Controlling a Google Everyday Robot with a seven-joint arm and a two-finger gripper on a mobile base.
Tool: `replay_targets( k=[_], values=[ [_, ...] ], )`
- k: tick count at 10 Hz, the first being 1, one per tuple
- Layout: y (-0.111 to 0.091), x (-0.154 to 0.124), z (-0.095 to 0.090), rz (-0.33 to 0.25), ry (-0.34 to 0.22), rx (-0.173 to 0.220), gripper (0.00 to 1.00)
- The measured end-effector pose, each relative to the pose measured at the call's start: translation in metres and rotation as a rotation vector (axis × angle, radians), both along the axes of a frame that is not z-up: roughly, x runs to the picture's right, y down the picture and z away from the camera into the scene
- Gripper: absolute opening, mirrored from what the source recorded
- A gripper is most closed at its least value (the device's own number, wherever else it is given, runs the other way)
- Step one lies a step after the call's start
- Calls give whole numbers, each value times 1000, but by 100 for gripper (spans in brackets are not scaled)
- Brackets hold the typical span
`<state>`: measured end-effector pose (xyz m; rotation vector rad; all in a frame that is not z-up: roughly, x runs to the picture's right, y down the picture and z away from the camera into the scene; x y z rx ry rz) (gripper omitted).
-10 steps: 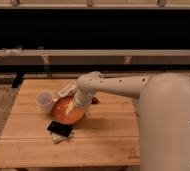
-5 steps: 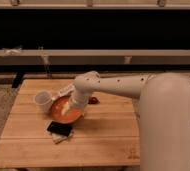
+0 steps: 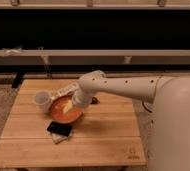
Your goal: Push the ceramic bowl across the table
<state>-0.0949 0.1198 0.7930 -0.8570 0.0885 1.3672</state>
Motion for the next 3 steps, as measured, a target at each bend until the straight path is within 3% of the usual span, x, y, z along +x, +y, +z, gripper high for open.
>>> replay_targets(
  k=[3],
  values=[
    [0, -1, 0, -1, -1, 2, 70]
  ],
)
